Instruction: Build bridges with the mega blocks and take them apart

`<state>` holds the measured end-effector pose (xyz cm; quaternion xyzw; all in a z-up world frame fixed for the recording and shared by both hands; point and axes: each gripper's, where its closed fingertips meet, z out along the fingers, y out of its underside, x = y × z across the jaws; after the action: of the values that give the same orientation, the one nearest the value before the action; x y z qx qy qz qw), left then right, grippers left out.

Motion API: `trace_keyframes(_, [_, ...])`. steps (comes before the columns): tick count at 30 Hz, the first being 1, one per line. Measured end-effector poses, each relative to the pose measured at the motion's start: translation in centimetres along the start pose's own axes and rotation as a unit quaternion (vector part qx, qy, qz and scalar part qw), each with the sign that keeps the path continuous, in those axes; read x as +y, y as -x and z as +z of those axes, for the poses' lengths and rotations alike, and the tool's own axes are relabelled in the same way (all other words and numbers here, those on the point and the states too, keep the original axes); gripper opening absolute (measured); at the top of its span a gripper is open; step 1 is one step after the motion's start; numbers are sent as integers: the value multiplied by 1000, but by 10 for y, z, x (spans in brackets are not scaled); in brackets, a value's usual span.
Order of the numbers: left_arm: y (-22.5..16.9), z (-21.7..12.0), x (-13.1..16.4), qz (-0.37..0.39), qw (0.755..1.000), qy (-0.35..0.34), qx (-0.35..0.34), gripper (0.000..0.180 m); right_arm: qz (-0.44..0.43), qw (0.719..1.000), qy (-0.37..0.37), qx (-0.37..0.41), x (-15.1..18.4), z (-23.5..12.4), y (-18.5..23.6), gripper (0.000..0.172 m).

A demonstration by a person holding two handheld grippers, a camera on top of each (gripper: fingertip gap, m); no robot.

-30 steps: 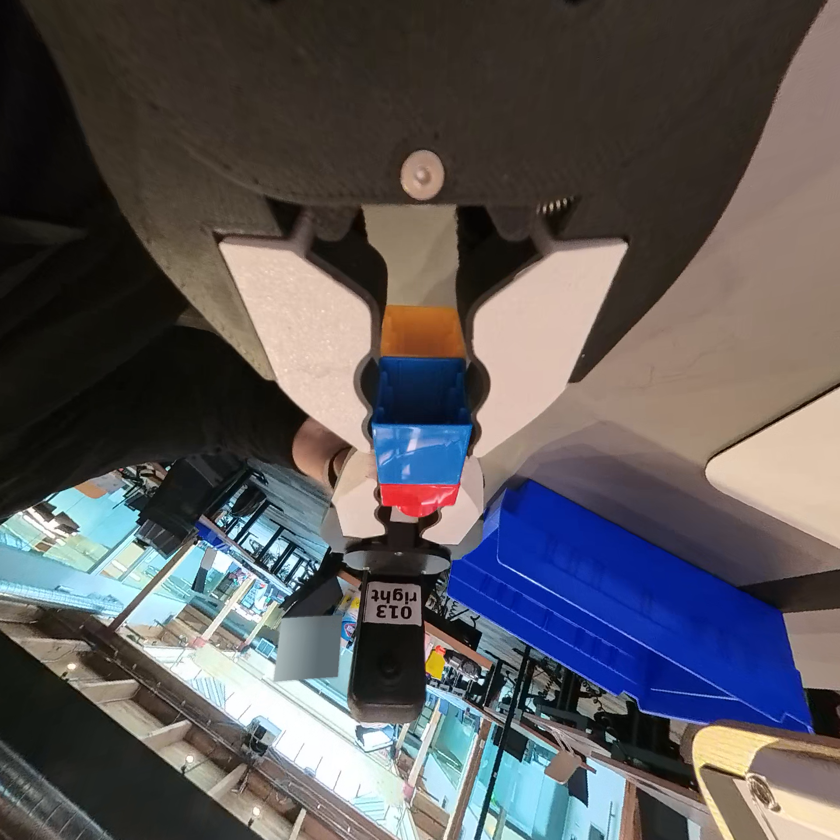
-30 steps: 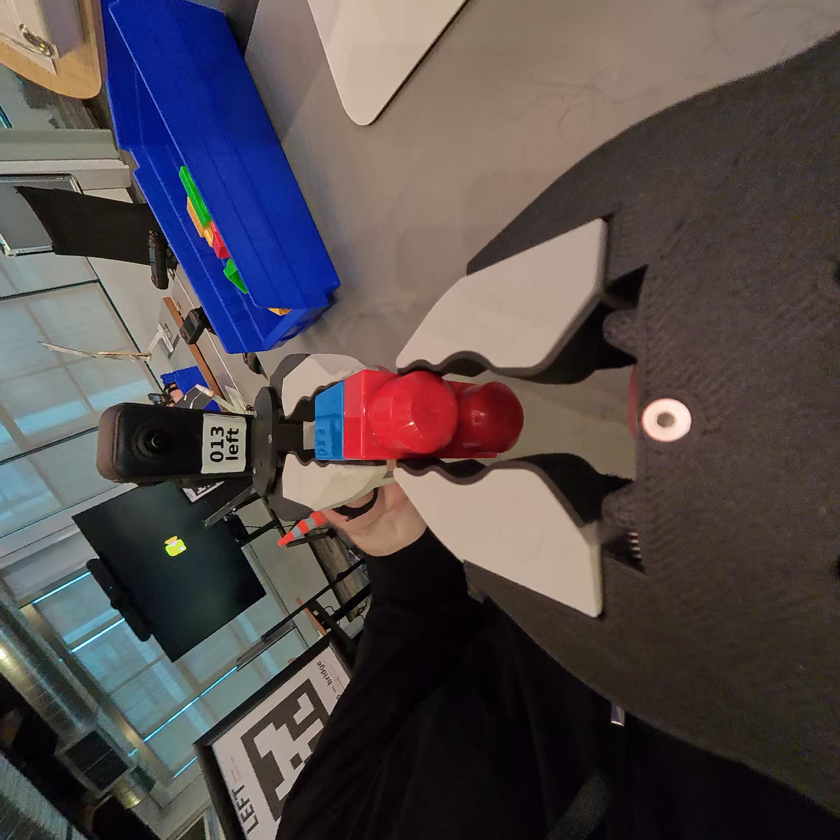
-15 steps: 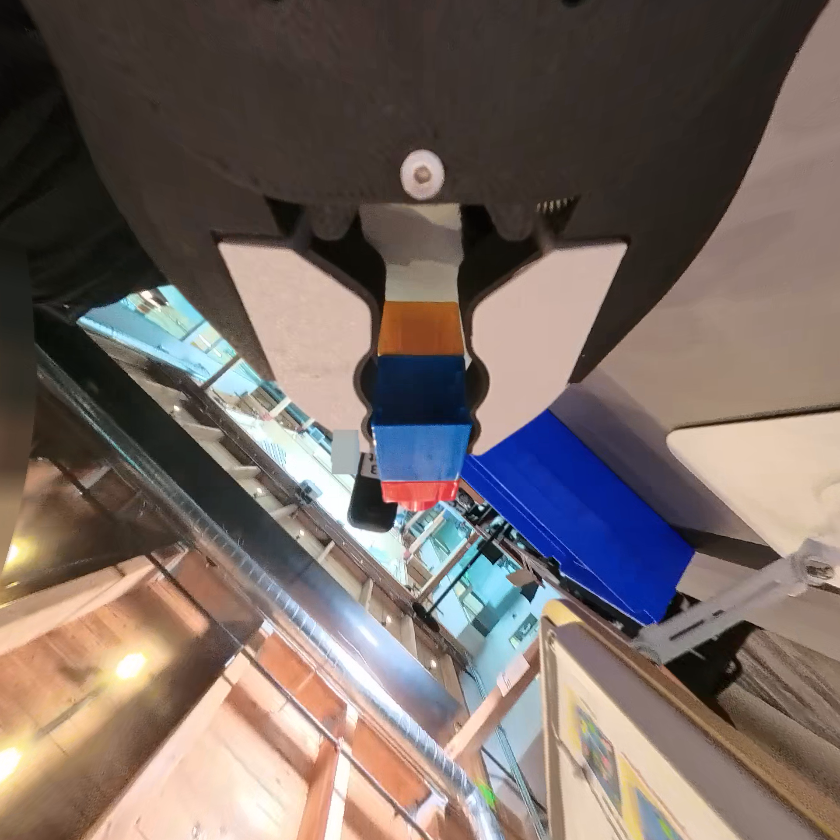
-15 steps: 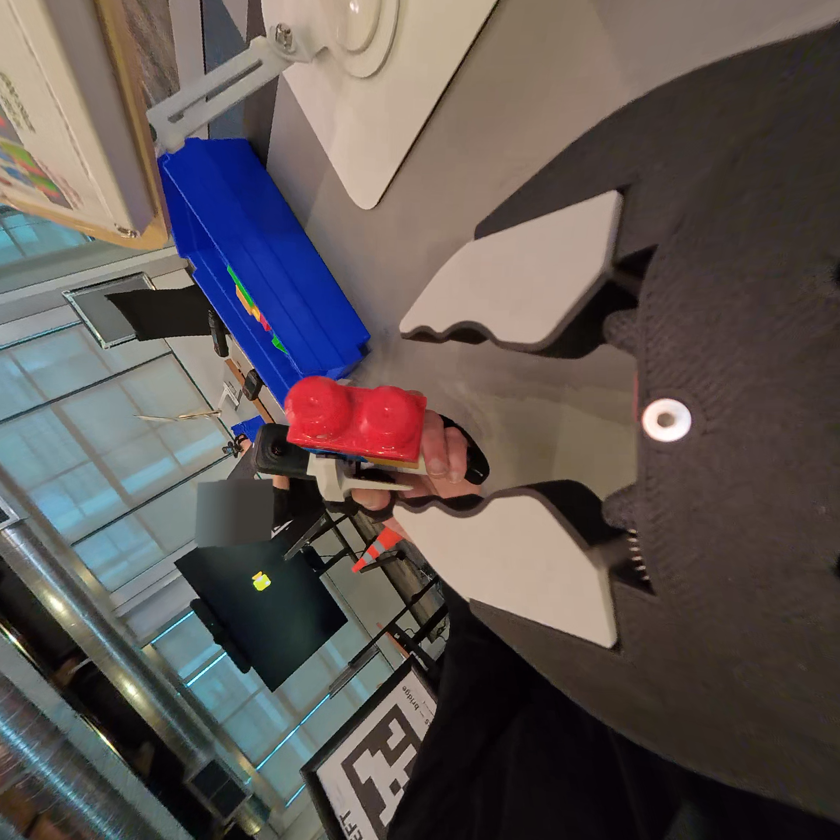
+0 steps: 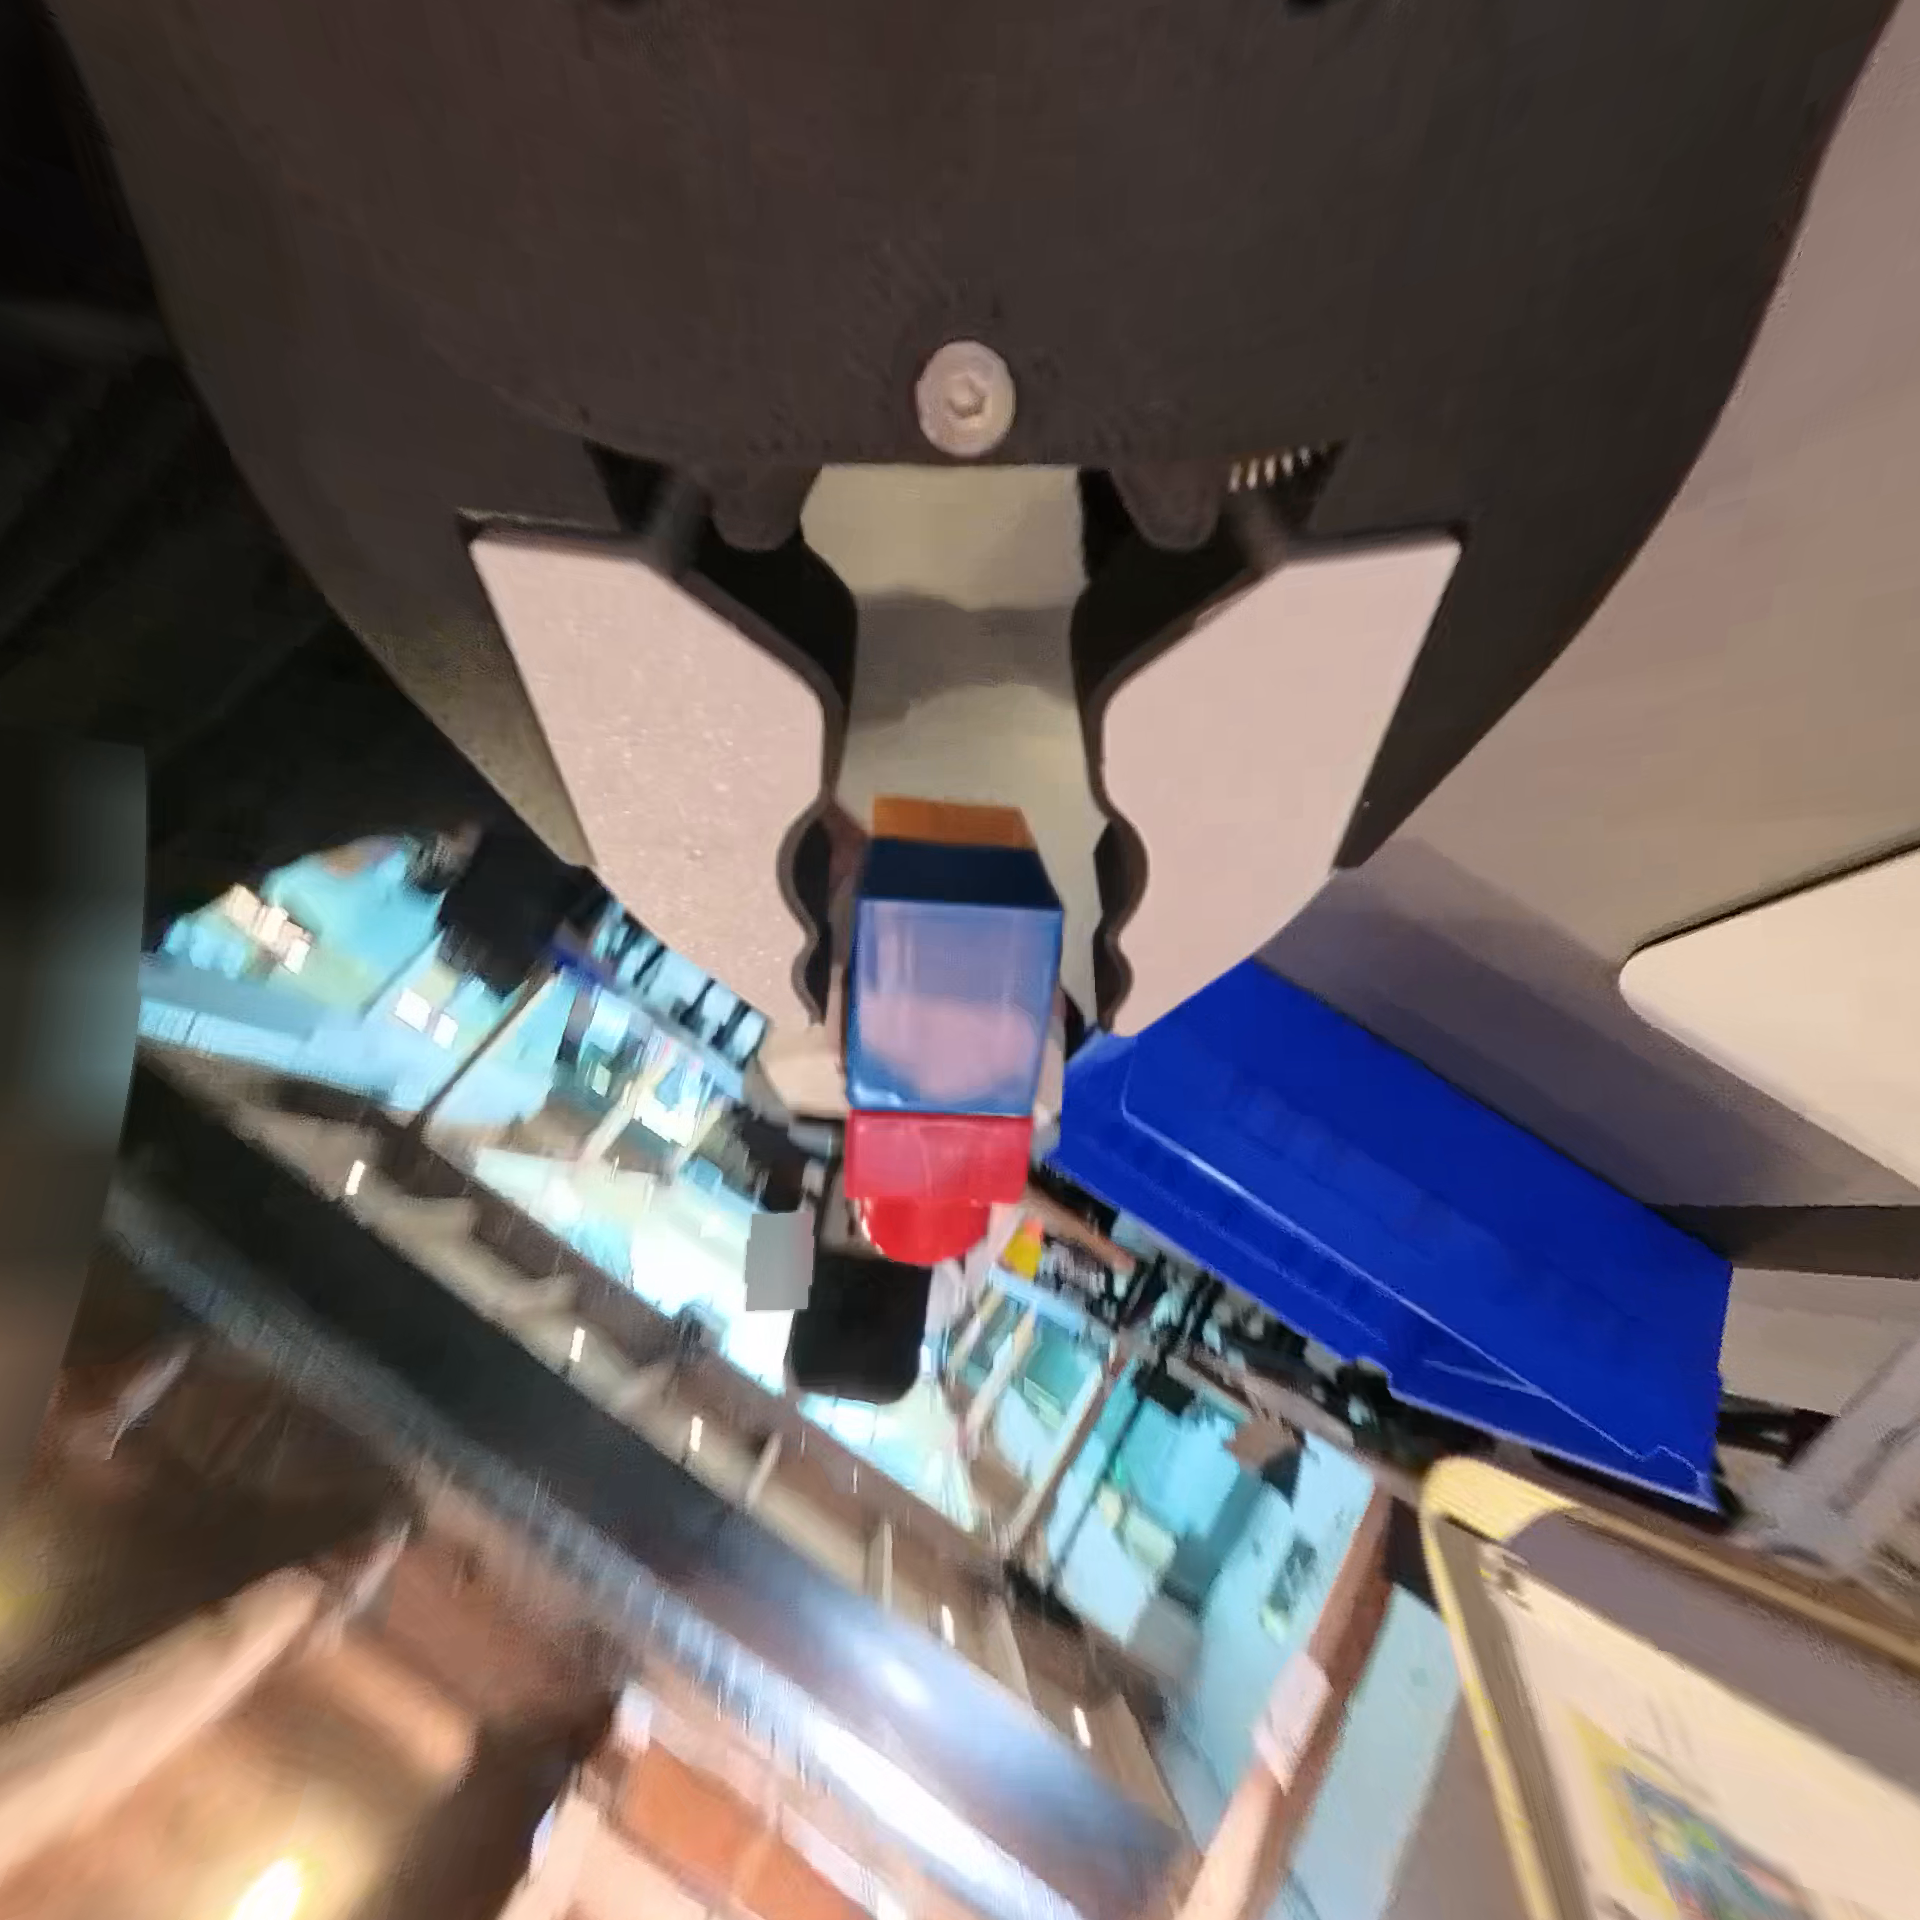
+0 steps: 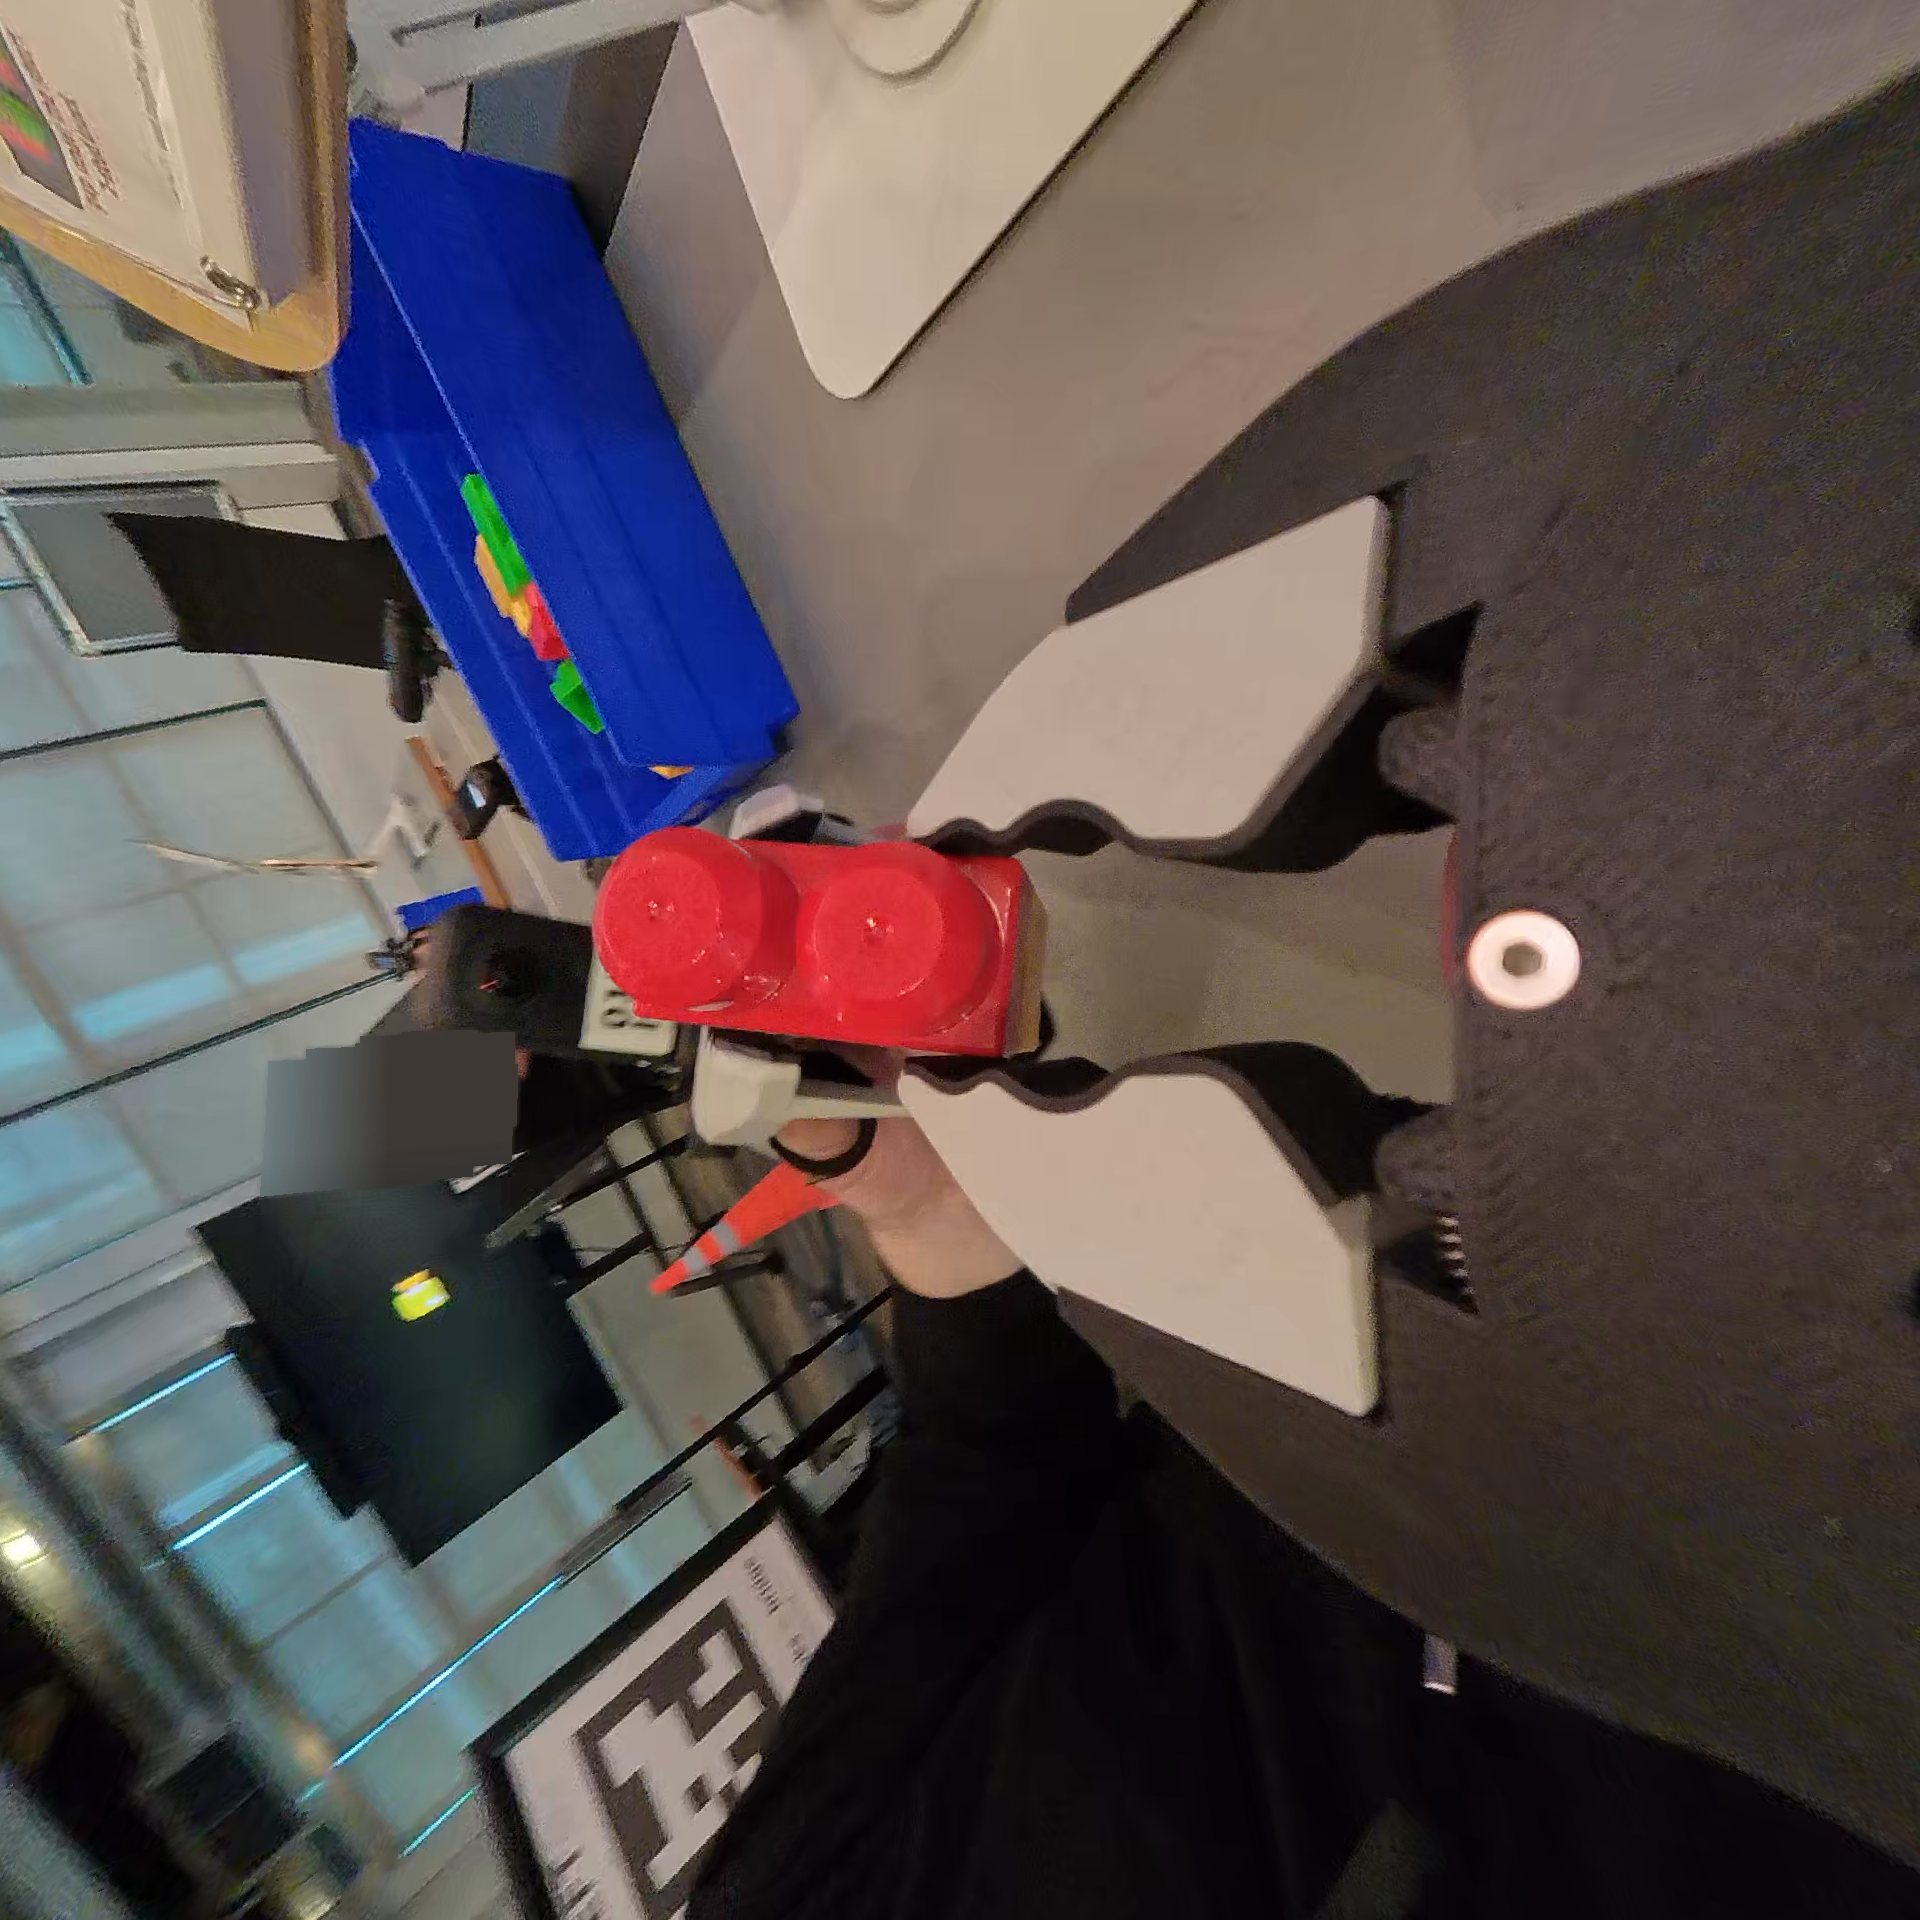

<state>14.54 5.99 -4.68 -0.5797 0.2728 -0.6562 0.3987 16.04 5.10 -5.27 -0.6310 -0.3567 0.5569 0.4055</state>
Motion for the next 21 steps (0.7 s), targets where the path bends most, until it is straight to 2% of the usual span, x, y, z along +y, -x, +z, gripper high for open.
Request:
trace_keyframes(2, [-9,2,12,42,996,74,11,44,-13,1000,25,-4,2,-3,4,36])
trace_keyframes(4, [-7,1,18,74,991,109,-10,37,-15,999,42,-12,6,-2,7,37])
trace_keyframes(7, [-7,0,15,69,993,93,-10,36,-33,999,32,-1,4,0,6,37])
trace_keyframes(9, [-1,-3,12,83,993,78,-35,35,-39,999,8,14,-7,-6,4,48])
trace_keyframes(10, [0,-4,11,90,992,78,-36,35,-45,999,-2,21,-13,-12,4,49])
trace_keyframes(11, [-3,-5,10,90,993,75,-26,35,-55,998,3,33,-17,-17,3,48])
trace_keyframes(13, [-6,-5,8,113,991,72,-29,35,-72,996,10,56,-23,-23,2,58])
trace_keyframes(15, [-8,-2,12,132,987,84,-31,35,-72,996,31,41,-20,-18,8,59])
trace_keyframes(17, [-16,5,16,137,987,83,-11,35,-75,995,64,30,-8,-7,9,58])
trace_keyframes(19, [-16,8,18,146,986,82,-17,36,-69,995,70,6,-1,3,13,36])
trace_keyframes(21, [-16,7,19,136,987,82,-11,35,-67,996,62,-1,-1,4,14,36])
